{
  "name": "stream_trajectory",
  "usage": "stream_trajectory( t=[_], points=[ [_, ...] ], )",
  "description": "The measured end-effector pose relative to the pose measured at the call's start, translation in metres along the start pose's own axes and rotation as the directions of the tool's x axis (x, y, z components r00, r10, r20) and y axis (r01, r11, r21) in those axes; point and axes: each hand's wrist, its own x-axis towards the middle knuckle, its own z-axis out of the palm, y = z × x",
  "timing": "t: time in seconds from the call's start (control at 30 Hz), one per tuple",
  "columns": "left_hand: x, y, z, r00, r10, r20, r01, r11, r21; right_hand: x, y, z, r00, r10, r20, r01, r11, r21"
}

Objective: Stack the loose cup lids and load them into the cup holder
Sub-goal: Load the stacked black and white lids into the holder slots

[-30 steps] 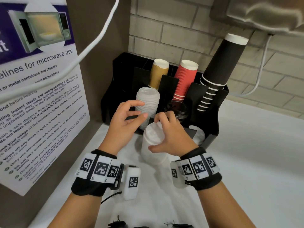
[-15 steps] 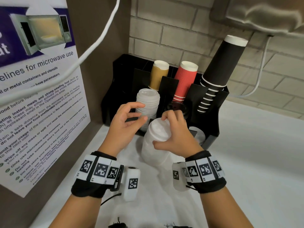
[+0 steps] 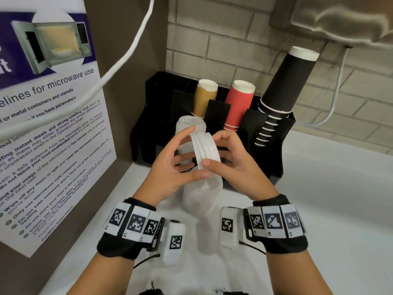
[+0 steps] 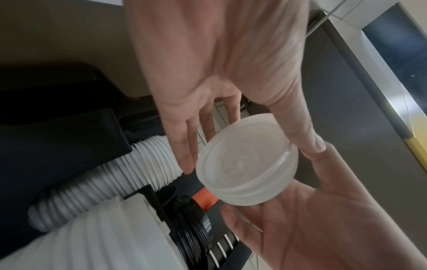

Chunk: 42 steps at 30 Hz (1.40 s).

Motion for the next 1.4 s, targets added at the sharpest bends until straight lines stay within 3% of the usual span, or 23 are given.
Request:
stream_trajectory(
  t=[0.17,0.47,0.73,0.83,0.93,1.0,1.17,1.4],
  points=[
    [0.0,0.002,0.005,0.998,0.05,-0.024,-0.05,0.999,0.001,0.0,0.0,-0.004,0.999,0.019,0.027,-0.02,0.999,0.039],
    [0.0,0.002,0.005,1.0,0.013,-0.01,-0.012,1.0,0.029,0.002,0.001,-0.005,0.997,0.012,0.07,-0.014,1.0,0.026],
    [0.002,-0.002,0.004,1.0,0.006,0.022,-0.007,0.999,0.049,0.002,0.005,-0.007,1.0,-0.029,0.005,0.029,0.999,0.028],
    [0.002,-0.003,-0.003,0.999,0.007,-0.034,-0.005,0.997,0.073,0.001,0.005,-0.027,0.988,-0.067,-0.139,0.07,0.997,0.012],
    [0.002,-0.002,-0.011,0.991,0.011,-0.137,0.004,0.994,0.112,0.001,0.015,-0.063,0.917,-0.098,-0.386,0.002,0.971,-0.241],
    [0.003,-0.001,-0.014,0.982,0.021,-0.186,0.002,0.993,0.121,0.0,0.027,-0.083,0.885,-0.079,-0.458,-0.14,0.895,-0.424],
    [0.004,-0.004,-0.013,0.978,0.022,-0.208,0.011,0.987,0.16,0.002,0.057,-0.097,0.914,0.082,-0.396,-0.352,0.645,-0.678],
    [0.004,-0.007,-0.011,0.98,0.005,-0.198,0.028,0.986,0.167,0.018,0.084,-0.094,0.948,0.241,-0.21,-0.244,0.121,-0.962]
  ],
)
